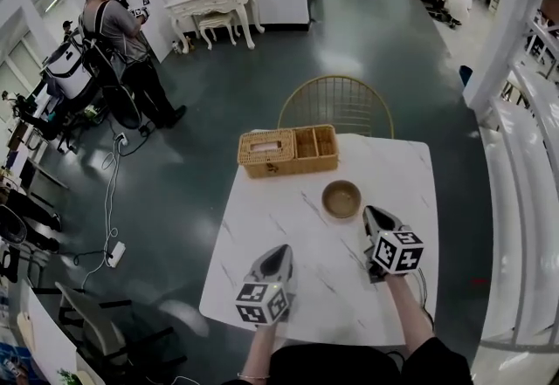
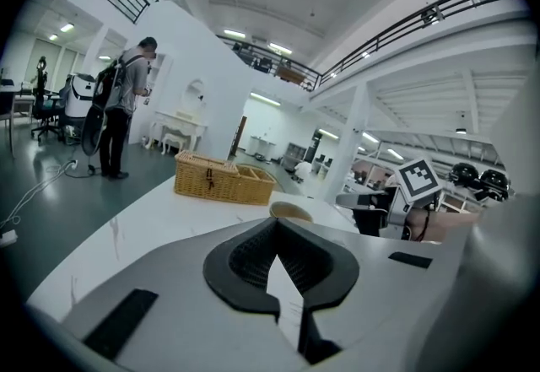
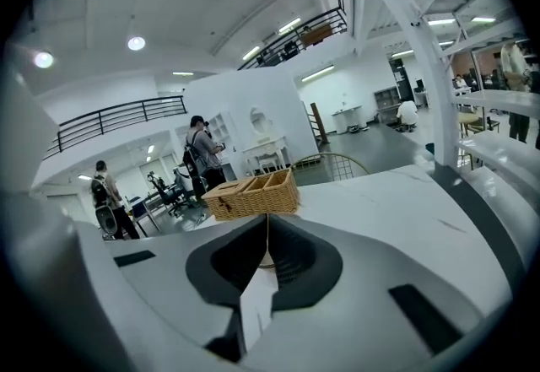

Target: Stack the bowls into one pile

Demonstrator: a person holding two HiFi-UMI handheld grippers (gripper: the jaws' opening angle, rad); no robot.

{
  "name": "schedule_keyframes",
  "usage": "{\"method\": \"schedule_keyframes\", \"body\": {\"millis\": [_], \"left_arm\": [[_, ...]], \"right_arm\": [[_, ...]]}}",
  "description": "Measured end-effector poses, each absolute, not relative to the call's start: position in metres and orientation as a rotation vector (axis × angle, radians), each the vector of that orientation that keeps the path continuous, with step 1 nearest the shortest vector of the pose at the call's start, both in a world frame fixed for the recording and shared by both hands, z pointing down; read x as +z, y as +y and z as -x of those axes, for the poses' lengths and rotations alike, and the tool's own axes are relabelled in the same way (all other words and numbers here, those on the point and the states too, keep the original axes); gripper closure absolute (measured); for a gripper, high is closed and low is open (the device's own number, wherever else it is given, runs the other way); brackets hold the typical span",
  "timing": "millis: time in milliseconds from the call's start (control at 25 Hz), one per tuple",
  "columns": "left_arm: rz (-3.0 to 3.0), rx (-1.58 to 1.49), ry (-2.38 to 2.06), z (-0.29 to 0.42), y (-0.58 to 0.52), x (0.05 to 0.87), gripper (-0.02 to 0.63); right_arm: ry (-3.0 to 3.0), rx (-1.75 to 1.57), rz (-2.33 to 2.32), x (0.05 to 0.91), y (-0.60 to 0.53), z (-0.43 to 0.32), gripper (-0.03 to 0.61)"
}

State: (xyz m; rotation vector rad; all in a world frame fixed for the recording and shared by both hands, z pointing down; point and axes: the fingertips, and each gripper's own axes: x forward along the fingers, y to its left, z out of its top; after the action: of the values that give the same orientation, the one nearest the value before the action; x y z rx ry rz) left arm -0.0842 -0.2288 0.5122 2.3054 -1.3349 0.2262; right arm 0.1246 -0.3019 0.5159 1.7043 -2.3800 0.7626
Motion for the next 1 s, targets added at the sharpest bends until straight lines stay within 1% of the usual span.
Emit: {"method": "schedule_keyframes", "body": {"millis": [480,1000], "left_arm": [[-2.483,0.089,-1.331,0.076,-0.206,0.444,0.6],[-2.657,0.005,-1.318,0.068,-0.191,0.392,0.6]], "right_arm": [[-2.629,0.536,-1.641,0.44,-0.219,-0.126,0.561],[-2.693,0.326,-1.766,0.381,-0.179,-0.157,0.561]]}}
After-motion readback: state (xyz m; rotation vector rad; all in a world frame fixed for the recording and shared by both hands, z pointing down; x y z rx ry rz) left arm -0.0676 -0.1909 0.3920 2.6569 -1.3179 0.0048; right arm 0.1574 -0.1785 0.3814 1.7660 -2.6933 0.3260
